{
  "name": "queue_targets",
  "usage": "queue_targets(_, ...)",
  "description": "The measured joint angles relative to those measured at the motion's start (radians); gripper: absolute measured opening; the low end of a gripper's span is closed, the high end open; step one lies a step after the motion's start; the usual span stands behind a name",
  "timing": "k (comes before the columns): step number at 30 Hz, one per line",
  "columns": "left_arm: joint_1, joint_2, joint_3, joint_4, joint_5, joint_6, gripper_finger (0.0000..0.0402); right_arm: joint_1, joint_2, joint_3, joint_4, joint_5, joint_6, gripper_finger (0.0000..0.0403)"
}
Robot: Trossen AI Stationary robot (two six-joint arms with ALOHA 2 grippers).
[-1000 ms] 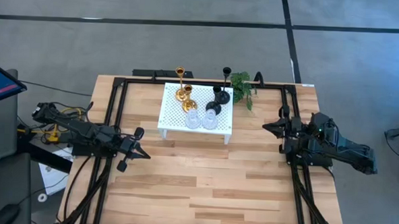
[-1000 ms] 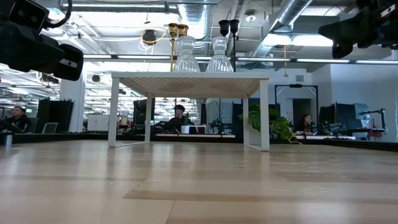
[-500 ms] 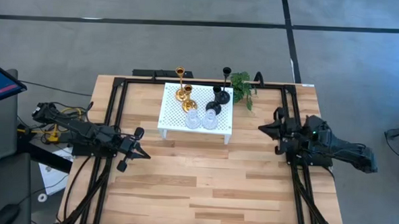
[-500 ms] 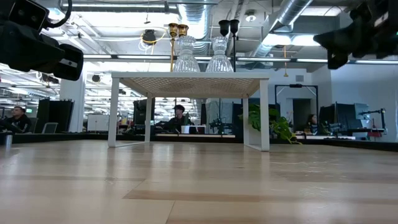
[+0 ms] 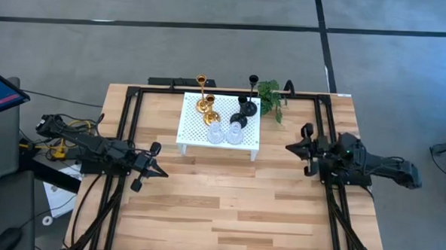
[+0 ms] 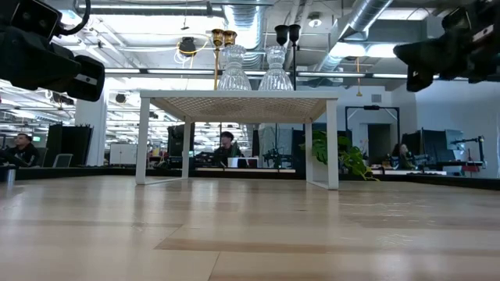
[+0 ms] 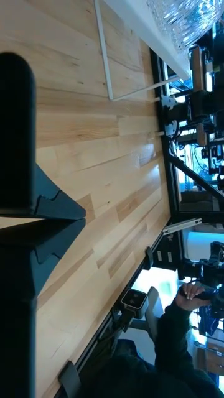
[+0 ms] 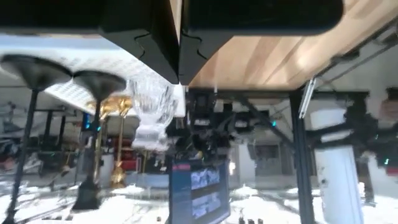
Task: Pick & Place candle stick holders
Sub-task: Return to Home Position
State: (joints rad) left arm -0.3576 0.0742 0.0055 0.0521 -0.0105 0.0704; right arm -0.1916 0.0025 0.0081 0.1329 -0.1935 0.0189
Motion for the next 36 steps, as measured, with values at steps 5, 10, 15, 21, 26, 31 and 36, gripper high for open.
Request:
queue_targets(5,0.0,0.0,0.0,-0.002,0.0,0.0,0.0006,0.035,0.008,0.0,-0.021,0.064,-0.018,0.0)
queue_targets(10,0.0,0.0,0.0,-0.002,0.0,0.0,0.0006,0.048,0.008,0.0,-0.064,0.064,-0.051,0.0)
queue_targets(15,0.0,0.0,0.0,-0.003,0.0,0.001,0.0006,0.046,0.014,0.0,-0.101,0.084,-0.056,0.0)
queue_targets(21,0.0,0.0,0.0,-0.003,0.0,0.002,0.0006,0.046,0.017,-0.001,-0.105,0.098,-0.03,0.0)
queue_targets(26,0.0,0.0,0.0,-0.001,0.0,0.002,0.0006,0.046,0.017,-0.001,-0.104,0.096,0.081,0.0)
queue_targets(31,0.0,0.0,0.0,0.0,0.0,0.001,0.0006,0.046,0.017,-0.001,-0.104,0.094,0.095,0.0)
queue_targets(36,0.0,0.0,0.0,0.0,0.0,0.0,0.0006,0.046,0.017,-0.001,-0.104,0.094,0.095,0.0)
